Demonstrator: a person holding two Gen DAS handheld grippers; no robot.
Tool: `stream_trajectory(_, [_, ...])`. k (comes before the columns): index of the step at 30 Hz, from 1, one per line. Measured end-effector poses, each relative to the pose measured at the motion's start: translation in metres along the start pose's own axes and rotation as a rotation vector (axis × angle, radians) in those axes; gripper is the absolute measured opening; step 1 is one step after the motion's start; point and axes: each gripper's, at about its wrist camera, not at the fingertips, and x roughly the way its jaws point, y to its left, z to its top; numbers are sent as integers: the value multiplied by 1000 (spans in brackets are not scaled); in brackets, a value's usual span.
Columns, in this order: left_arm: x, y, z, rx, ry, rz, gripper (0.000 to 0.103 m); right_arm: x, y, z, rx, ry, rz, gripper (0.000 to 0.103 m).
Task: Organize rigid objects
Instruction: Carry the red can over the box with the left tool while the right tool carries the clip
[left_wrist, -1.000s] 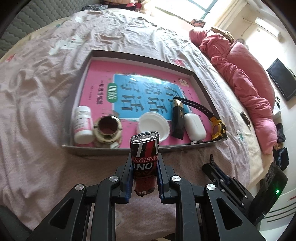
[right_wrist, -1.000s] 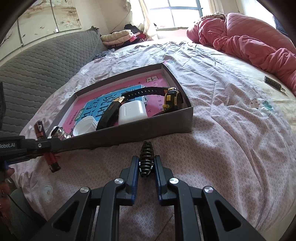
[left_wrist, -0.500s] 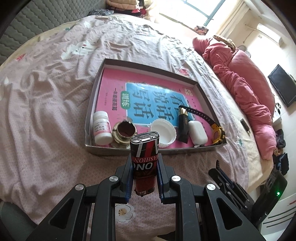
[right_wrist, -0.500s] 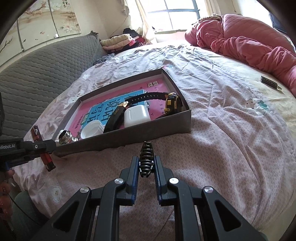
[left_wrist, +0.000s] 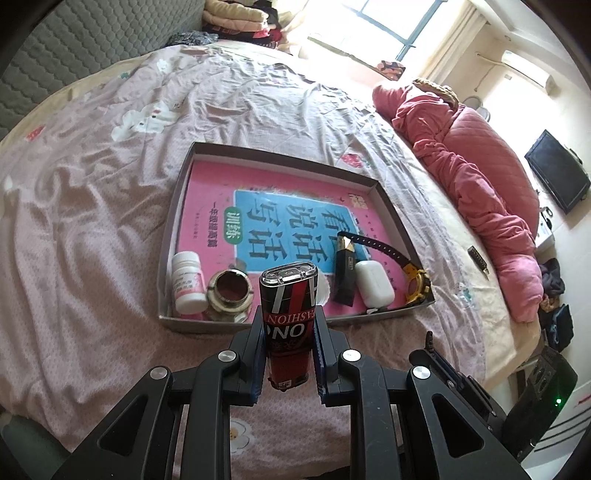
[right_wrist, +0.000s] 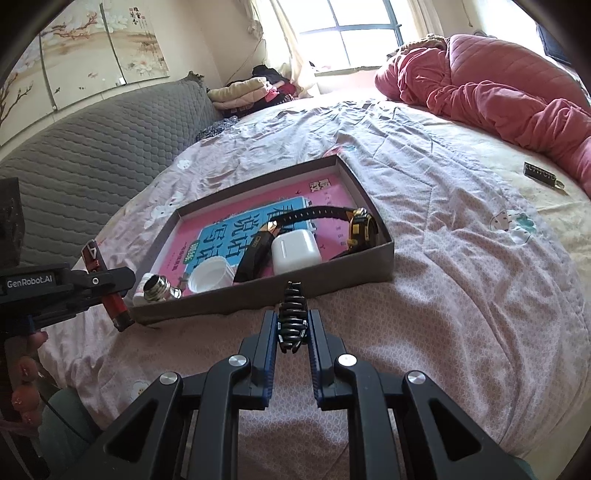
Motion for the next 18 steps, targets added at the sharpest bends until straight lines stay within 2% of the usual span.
stream_trajectory(18, [18, -21, 32, 45, -2, -15, 22, -5, 2, 35, -20, -58, -1, 16])
